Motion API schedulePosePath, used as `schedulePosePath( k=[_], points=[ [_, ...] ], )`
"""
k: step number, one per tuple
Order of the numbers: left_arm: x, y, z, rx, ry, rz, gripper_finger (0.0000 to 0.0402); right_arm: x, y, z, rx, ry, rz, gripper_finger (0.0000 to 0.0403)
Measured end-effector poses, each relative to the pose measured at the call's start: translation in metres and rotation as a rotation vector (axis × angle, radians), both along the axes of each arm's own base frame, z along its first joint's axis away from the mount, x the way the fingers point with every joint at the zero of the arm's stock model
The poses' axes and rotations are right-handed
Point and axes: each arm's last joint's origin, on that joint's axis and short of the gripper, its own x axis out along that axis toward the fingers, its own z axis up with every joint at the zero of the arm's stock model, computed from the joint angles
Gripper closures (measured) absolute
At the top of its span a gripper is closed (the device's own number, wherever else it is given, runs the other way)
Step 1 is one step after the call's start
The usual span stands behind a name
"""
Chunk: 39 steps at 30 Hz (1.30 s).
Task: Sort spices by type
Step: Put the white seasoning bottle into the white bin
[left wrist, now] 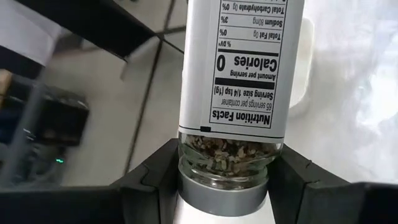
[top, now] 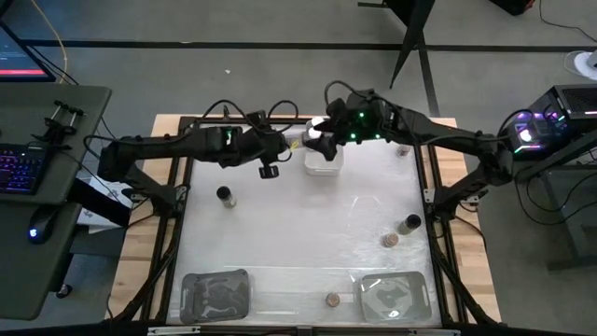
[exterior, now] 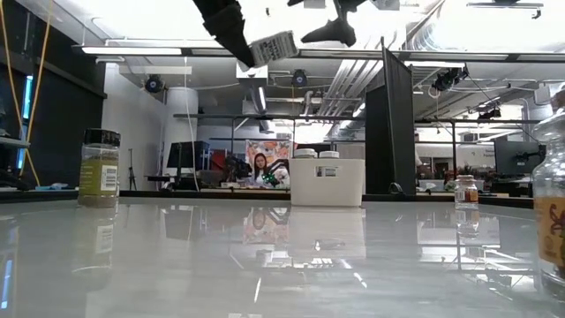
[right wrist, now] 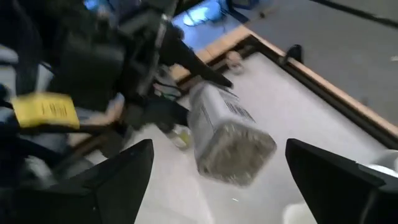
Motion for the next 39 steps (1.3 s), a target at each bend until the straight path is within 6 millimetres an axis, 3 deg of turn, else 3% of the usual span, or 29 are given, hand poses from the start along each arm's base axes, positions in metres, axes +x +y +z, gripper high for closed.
schedulePosePath(
  k=[10,21,26,31,34,39],
  points=[
    [0.008,-0.010,0.012,0.236,-0.007,-0.007,0.0249,-0.003,-0.012,0.002,0.158,-0.048,-0.056,0.0040],
    [0.012,-0.010,0.019,0.232,-0.092,-0.025,0.0249,0.003,-0.010,0.003,0.197,-0.090,-0.039,0.0045],
    [0.012,-0.011,0.019,0.221,-0.095,-0.040,0.0249,0.003,-0.011,0.003,0.213,-0.102,-0.052,0.0094],
    [0.013,-0.011,0.020,0.216,-0.107,-0.054,0.0249,0.002,-0.010,0.002,0.225,-0.082,-0.051,0.0207],
    [0.013,-0.011,0.020,0.224,-0.106,-0.058,0.0240,0.002,-0.011,0.002,0.225,-0.083,-0.049,0.0212],
    [0.013,-0.010,0.021,0.248,-0.096,-0.032,0.0158,-0.006,-0.017,0.005,0.177,-0.079,-0.035,0.0212]
  ],
)
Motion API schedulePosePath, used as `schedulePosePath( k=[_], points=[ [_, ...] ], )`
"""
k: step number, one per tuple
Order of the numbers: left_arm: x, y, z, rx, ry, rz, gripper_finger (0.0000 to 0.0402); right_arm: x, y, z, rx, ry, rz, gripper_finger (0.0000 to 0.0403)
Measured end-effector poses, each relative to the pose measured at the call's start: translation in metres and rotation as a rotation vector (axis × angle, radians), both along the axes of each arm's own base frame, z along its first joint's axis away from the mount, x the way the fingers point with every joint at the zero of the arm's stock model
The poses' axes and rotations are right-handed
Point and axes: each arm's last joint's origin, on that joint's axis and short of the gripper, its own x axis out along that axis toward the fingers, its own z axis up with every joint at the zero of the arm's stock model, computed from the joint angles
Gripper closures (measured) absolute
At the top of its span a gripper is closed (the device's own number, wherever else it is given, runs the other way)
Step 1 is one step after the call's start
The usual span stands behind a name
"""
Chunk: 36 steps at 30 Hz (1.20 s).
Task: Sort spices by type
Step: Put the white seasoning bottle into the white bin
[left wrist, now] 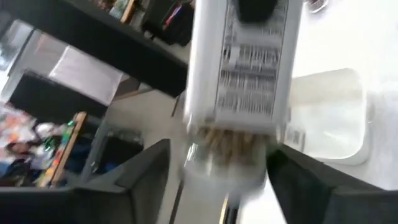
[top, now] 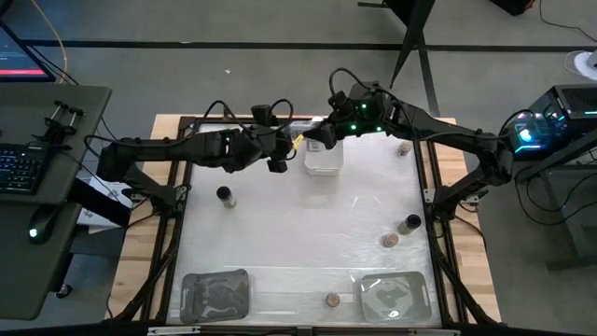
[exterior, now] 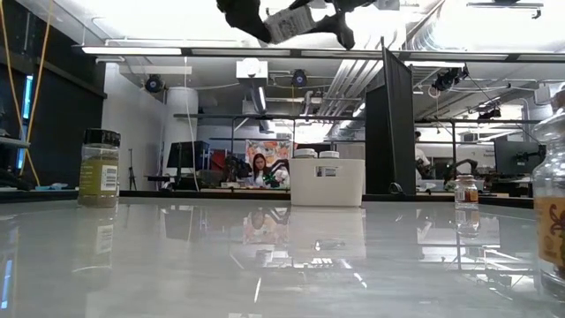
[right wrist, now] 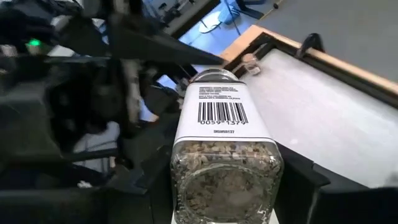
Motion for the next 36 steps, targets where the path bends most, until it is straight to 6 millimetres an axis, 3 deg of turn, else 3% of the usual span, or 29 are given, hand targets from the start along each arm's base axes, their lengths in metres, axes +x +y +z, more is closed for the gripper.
schedulePosePath(
  k=[3,7,12,14,17,20,26,36],
  points=[
    [-0.011,0.001,0.002,0.000,0.030,0.058,0.0128,-0.017,-0.008,0.007,-0.040,0.020,-0.028,0.0212],
    [-0.037,0.005,0.006,-0.117,-0.019,0.170,0.0119,-0.050,-0.014,0.020,-0.096,0.056,-0.063,0.0212],
    [-0.069,0.017,0.013,-0.536,-0.430,0.250,0.0117,-0.077,-0.011,0.031,-0.246,0.087,-0.021,0.0212],
    [-0.070,0.020,0.012,-0.650,-0.631,0.135,0.0116,-0.078,-0.009,0.035,-0.310,0.067,0.021,0.0212],
    [-0.063,0.022,0.012,-0.774,-0.933,-0.171,0.0116,-0.070,-0.006,0.037,-0.367,0.007,0.105,0.0212],
    [-0.062,0.029,0.015,-0.831,-1.117,-0.335,0.0115,-0.059,-0.005,0.041,-0.416,-0.090,0.174,0.0212],
    [-0.066,0.033,0.019,-0.754,-1.106,-0.360,0.0115,-0.057,-0.002,0.054,-0.415,-0.234,0.239,0.0212],
    [-0.053,0.023,0.023,-0.594,-0.996,-0.453,0.0115,-0.043,0.018,0.053,-0.438,-0.267,0.315,0.0212]
  ],
)
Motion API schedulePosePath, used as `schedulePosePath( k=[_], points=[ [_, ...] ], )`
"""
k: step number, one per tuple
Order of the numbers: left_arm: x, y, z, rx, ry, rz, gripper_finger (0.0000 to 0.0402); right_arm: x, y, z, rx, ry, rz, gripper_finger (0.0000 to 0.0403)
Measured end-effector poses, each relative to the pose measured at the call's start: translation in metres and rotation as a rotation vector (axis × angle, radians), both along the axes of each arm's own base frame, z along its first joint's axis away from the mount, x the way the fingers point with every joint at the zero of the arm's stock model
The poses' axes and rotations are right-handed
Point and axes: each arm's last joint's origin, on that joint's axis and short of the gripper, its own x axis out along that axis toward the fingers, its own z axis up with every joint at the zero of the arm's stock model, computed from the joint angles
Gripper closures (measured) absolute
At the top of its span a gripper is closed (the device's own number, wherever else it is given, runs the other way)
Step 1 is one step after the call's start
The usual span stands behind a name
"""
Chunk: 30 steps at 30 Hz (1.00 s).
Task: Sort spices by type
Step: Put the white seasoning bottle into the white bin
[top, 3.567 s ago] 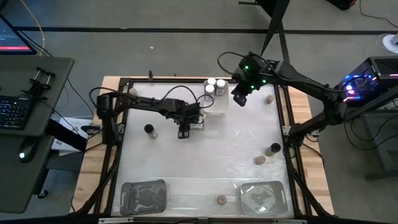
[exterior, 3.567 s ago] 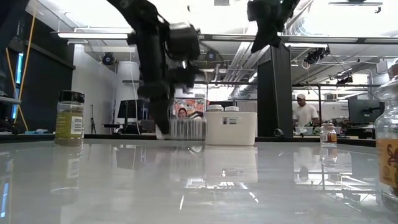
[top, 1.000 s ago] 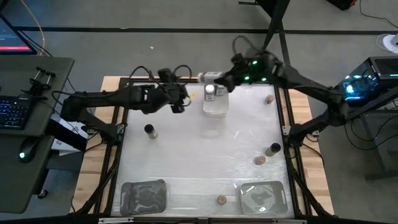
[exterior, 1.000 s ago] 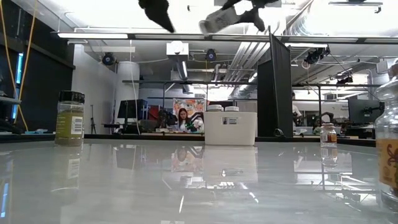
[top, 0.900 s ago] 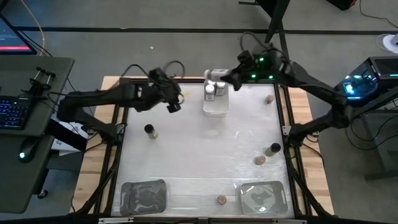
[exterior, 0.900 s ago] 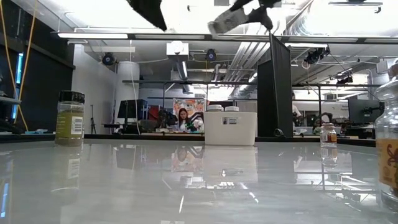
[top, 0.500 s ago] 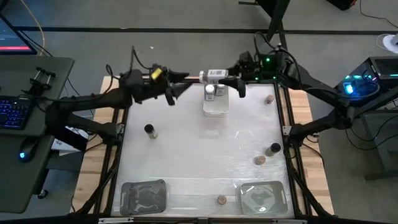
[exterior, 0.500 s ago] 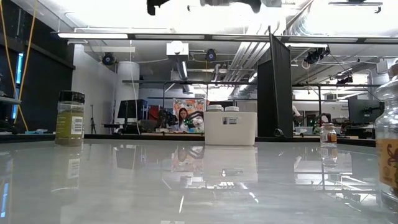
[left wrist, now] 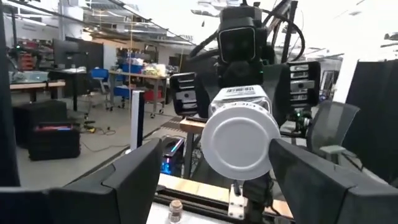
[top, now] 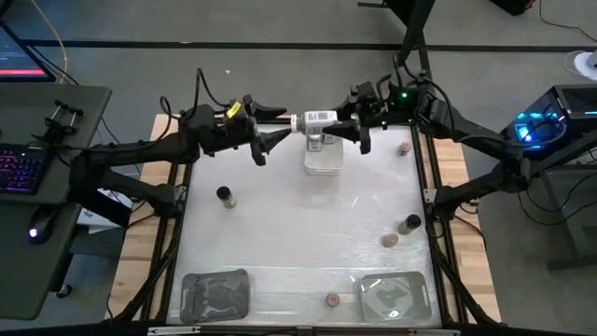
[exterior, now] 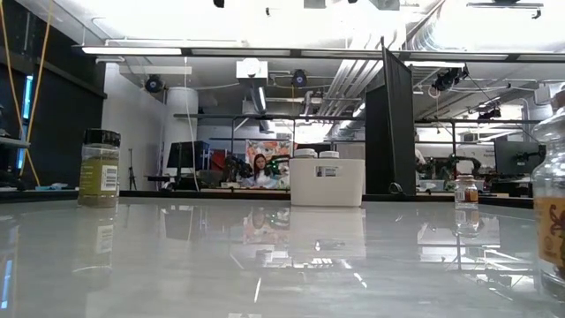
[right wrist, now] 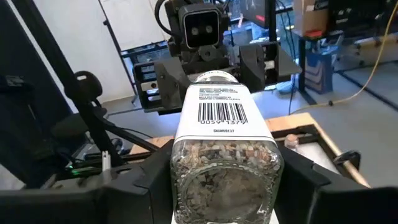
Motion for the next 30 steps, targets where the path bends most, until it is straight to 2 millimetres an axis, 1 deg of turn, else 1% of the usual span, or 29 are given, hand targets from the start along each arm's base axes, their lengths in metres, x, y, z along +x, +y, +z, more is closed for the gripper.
schedulePosePath(
  k=[5,10,15,20,24,26,30],
  points=[
    [0.005,-0.004,0.007,0.003,-0.008,-0.064,0.0115,0.000,0.001,0.000,-0.026,-0.001,0.010,0.0212],
    [0.002,-0.005,0.008,0.012,0.000,-0.075,0.0115,0.000,0.001,0.000,-0.028,-0.003,0.019,0.0212],
    [0.001,-0.006,0.005,0.047,0.051,-0.093,0.0115,0.000,0.001,-0.001,-0.046,0.008,0.023,0.0212],
    [-0.003,-0.008,0.005,0.084,0.089,-0.108,0.0115,-0.003,-0.002,-0.005,-0.074,0.058,-0.031,0.0212],
    [-0.007,-0.008,0.008,0.095,0.080,-0.095,0.0115,-0.004,-0.001,-0.003,-0.088,0.064,-0.030,0.0212],
    [-0.005,-0.007,0.007,0.108,0.090,-0.082,0.0115,-0.004,-0.001,-0.002,-0.086,0.056,-0.024,0.0212],
    [0.003,-0.007,0.000,0.144,0.117,-0.058,0.0115,-0.003,0.002,-0.001,-0.090,0.047,-0.015,0.0212]
  ],
)
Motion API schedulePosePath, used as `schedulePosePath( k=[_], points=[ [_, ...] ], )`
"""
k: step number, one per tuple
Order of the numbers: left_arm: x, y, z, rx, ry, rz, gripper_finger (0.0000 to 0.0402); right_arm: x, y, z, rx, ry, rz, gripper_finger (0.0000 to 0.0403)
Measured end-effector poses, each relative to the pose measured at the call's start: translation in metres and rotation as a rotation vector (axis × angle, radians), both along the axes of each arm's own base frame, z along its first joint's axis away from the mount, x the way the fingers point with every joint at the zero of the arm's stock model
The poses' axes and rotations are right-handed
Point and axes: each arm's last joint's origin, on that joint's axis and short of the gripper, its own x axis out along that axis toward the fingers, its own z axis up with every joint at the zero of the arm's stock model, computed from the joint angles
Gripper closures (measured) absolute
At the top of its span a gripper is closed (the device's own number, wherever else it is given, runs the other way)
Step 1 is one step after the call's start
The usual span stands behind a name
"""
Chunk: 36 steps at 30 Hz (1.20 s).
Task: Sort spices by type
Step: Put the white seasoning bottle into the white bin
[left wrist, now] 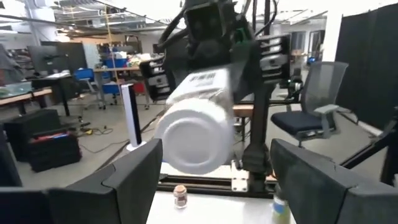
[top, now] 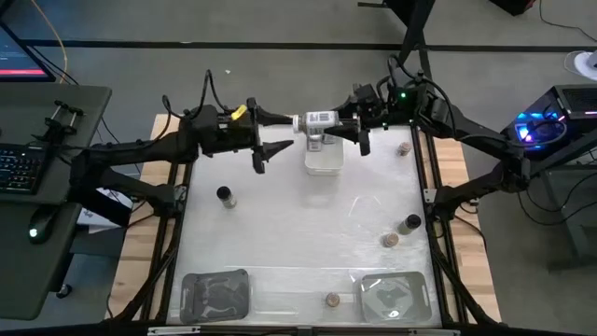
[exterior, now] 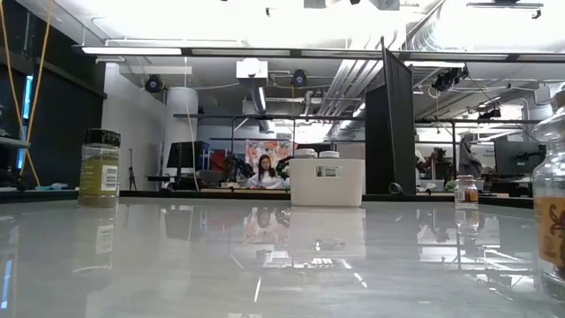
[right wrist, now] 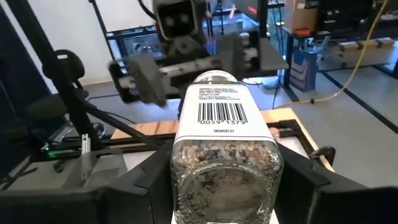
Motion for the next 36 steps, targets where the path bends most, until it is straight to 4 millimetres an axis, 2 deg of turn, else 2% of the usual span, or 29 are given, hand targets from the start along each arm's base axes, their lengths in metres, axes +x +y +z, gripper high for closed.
schedulePosePath(
  k=[7,10,16,25,31,36],
  points=[
    [0.020,0.004,-0.010,0.023,-0.025,0.067,0.0115,0.004,0.010,0.000,0.018,-0.002,0.036,0.0212],
    [0.024,0.004,-0.010,0.012,-0.059,0.031,0.0115,0.004,0.013,0.001,0.014,-0.008,0.040,0.0212],
    [0.026,0.000,-0.007,-0.042,-0.121,-0.115,0.0115,0.006,0.014,-0.001,0.023,0.005,0.064,0.0212],
    [0.038,-0.001,-0.015,-0.067,-0.125,-0.156,0.0115,0.015,0.013,-0.004,0.030,-0.008,0.095,0.0212],
    [0.040,-0.001,-0.012,-0.038,-0.178,-0.136,0.0115,0.019,0.012,-0.007,0.033,-0.004,0.098,0.0212],
    [0.041,0.000,-0.014,-0.030,-0.170,-0.132,0.0129,0.020,0.011,-0.006,0.030,-0.013,0.096,0.0212]
  ],
)
